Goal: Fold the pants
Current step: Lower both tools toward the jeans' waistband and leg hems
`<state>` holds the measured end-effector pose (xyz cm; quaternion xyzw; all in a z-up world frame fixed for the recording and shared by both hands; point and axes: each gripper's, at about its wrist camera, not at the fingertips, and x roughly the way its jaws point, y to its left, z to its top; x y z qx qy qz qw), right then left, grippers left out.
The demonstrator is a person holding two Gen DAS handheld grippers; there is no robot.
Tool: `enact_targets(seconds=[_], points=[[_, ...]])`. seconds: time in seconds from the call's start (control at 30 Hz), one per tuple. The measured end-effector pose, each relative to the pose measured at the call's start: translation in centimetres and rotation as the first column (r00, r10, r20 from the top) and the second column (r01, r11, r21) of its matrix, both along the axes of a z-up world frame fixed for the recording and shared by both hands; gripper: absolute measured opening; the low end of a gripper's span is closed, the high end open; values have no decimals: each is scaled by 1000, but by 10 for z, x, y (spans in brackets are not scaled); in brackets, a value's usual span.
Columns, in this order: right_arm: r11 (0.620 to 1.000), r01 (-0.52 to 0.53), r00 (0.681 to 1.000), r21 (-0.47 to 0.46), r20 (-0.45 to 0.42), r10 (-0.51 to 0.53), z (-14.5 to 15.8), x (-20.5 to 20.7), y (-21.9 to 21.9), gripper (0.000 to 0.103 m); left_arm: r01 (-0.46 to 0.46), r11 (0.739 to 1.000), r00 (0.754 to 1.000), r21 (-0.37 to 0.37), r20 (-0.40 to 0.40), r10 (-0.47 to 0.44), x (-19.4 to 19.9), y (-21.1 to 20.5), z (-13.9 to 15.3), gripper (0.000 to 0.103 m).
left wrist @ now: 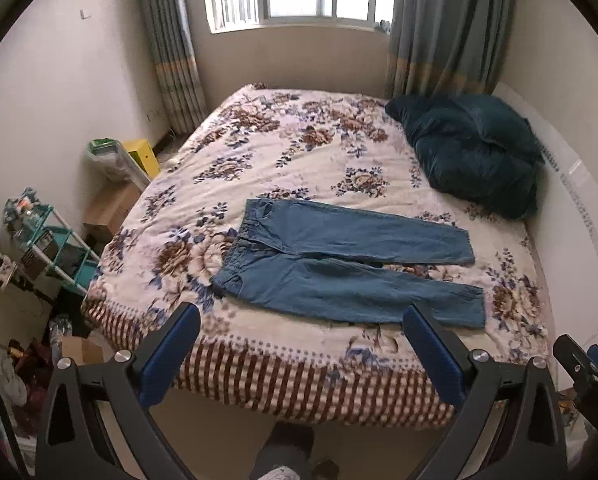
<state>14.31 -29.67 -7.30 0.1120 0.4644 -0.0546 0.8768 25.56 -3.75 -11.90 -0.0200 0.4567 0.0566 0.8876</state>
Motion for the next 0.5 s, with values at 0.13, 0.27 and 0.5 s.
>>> enact_targets(seconds=[0.13, 0.27, 0.5], points=[[1000, 25, 998, 19, -66, -24, -52, 88, -9, 103, 31, 999, 998, 13, -48, -30, 90, 3, -41, 103], [999, 39, 989, 4, -143, -39, -104, 186, -12, 103, 34, 999, 992, 9, -126, -33, 192, 14, -91, 103], [999, 36, 957, -6, -288, -36, -214, 366, -24, 103, 36, 999, 965, 6, -261, -33, 325, 18, -184, 103]])
